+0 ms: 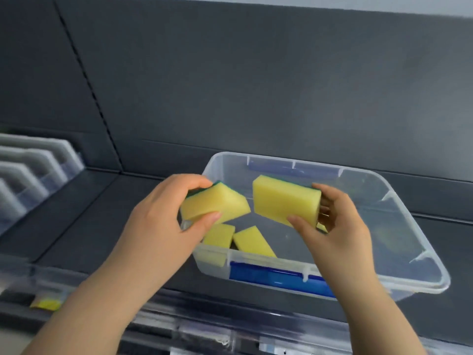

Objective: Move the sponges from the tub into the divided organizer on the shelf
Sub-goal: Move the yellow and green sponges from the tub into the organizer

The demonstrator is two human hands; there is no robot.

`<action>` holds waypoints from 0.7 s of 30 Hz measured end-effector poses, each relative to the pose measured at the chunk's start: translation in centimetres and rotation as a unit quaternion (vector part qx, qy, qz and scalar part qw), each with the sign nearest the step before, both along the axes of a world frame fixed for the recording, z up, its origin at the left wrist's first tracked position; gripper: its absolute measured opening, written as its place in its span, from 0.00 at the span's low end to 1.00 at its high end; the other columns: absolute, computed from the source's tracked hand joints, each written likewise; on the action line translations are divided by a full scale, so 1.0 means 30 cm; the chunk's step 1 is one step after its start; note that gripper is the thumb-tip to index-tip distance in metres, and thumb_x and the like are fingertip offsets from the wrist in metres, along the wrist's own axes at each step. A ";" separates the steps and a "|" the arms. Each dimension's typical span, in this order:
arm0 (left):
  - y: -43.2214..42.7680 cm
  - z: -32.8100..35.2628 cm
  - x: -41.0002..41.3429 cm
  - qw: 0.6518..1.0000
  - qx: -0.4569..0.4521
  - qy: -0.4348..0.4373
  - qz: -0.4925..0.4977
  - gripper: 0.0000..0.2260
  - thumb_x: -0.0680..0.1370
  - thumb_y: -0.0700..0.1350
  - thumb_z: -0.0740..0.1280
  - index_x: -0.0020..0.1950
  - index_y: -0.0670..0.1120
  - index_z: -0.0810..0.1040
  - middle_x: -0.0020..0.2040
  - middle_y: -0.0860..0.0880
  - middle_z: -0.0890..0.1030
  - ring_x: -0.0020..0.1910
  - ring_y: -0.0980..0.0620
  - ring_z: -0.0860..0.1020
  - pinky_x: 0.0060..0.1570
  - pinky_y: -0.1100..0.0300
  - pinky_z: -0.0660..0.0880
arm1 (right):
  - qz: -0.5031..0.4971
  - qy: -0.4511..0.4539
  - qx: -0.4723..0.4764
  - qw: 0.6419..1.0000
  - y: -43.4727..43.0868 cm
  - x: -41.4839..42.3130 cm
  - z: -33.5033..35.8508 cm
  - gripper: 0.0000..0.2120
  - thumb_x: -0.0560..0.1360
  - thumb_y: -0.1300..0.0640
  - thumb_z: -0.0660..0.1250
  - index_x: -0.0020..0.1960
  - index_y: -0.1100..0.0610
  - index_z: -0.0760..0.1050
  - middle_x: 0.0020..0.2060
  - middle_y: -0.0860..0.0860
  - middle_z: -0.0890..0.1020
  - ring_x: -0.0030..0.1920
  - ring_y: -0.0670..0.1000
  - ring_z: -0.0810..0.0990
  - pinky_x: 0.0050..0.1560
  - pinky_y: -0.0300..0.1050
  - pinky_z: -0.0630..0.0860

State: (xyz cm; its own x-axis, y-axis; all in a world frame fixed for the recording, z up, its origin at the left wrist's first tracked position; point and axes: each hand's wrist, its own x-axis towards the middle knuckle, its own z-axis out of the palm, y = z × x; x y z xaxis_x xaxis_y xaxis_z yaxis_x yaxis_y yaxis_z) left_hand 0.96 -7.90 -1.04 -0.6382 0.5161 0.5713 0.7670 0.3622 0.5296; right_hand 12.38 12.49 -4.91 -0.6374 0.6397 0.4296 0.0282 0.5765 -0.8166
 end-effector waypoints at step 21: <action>-1.364 -0.143 -0.115 0.975 -0.024 -0.007 0.222 0.19 0.66 0.40 0.76 0.55 0.45 0.79 0.49 0.52 0.77 0.48 0.63 0.70 0.50 0.80 0.61 | 0.243 -0.028 -0.001 0.970 -1.255 -0.409 -0.088 0.24 0.65 0.57 0.75 0.50 0.33 0.70 0.46 0.34 0.79 0.47 0.36 0.78 0.45 0.24 0.70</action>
